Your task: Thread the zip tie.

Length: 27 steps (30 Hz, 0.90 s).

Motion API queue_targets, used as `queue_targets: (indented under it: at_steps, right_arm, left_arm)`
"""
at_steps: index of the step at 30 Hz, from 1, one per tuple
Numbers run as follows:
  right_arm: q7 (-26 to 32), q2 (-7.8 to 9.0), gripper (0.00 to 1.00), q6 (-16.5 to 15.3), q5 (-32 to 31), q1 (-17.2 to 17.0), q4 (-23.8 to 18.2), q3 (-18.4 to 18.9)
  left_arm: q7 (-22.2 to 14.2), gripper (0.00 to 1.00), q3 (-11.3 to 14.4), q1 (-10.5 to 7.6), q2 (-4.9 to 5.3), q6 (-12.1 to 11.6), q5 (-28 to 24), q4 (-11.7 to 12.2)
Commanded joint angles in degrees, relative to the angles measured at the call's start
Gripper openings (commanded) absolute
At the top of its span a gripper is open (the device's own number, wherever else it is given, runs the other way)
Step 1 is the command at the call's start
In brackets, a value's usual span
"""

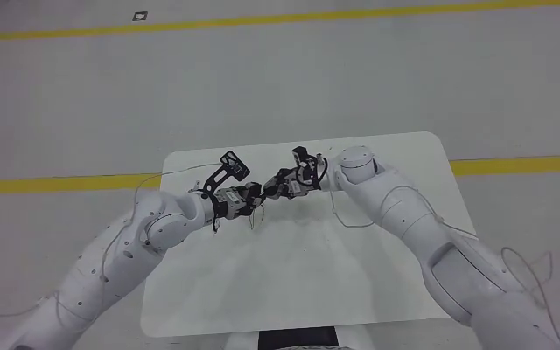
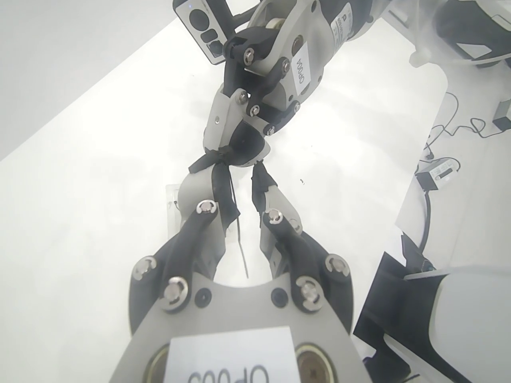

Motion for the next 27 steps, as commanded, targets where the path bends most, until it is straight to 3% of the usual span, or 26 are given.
queue_targets:
  at_steps: [1,15,22,27]
  right_arm:
    - [-0.1,0.10,0.00,0.0,0.1,0.1,-0.2,-0.4]
    - [-0.6,0.90,0.00,0.0,2.3,0.5,-1.1,-2.4]
    - [-0.9,1.30,0.00,0.0,3.2,0.7,-1.6,-3.2]
    - [-1.1,1.55,0.00,0.0,3.9,0.8,-1.8,-3.8]
  left_arm:
    - [0.1,0.15,-0.1,0.08,-0.06,0.1,0.1,0.0]
    - [-0.2,0.12,-0.7,0.54,-0.44,0.3,0.8,-0.1]
    - [-0.5,0.00,-0.7,0.55,-0.68,0.1,1.1,0.0]
    - [-0.6,0.00,-0.9,0.61,-0.85,0.0,1.1,0.1]
